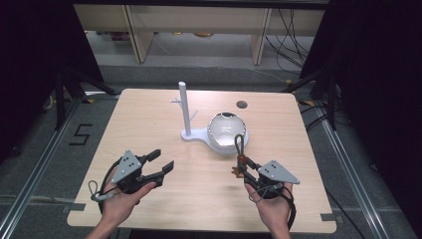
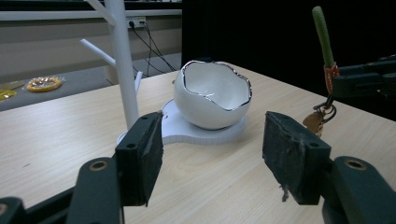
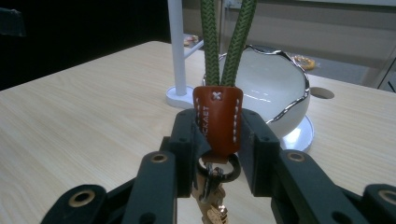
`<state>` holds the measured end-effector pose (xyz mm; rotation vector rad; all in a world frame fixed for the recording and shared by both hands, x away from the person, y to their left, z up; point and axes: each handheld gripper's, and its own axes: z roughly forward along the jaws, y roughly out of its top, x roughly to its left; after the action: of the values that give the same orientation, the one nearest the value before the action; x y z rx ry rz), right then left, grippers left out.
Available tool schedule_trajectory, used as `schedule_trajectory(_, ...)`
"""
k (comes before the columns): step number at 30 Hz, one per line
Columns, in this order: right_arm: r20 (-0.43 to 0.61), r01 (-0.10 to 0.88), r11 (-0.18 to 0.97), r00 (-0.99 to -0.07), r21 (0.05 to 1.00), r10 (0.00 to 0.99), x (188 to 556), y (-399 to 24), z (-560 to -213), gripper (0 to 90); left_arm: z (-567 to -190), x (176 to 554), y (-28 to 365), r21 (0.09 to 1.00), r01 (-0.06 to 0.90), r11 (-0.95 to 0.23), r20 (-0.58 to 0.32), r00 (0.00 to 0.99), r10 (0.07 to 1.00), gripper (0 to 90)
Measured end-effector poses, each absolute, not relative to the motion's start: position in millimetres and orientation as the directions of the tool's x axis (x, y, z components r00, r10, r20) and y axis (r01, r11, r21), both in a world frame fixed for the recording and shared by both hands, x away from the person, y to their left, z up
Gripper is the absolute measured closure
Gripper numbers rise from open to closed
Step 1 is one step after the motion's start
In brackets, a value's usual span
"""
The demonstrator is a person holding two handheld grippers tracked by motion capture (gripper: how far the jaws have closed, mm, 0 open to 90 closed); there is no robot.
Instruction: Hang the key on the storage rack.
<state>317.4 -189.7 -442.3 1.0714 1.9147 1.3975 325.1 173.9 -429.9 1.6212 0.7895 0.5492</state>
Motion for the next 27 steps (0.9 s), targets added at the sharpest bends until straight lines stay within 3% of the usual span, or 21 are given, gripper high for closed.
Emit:
schedule_trajectory(17, 0.036, 0.272, 0.149, -0.572, 0.951, 0.819, 321.6, -176.0, -444.1, 69.7, -416.7, 333.3, 155.5, 0.977, 0.185, -0.103, -0.058, 0.701, 0.711, 40.5)
schedule_trajectory(27, 0.020, 0.250, 0.157, -0.587, 0.956, 0.809, 324.6, -162.3, -437.9, 69.7, -414.6, 338.6, 142.8, 0.976, 0.204, -0.080, -0.097, 0.731, 0.676, 45.2)
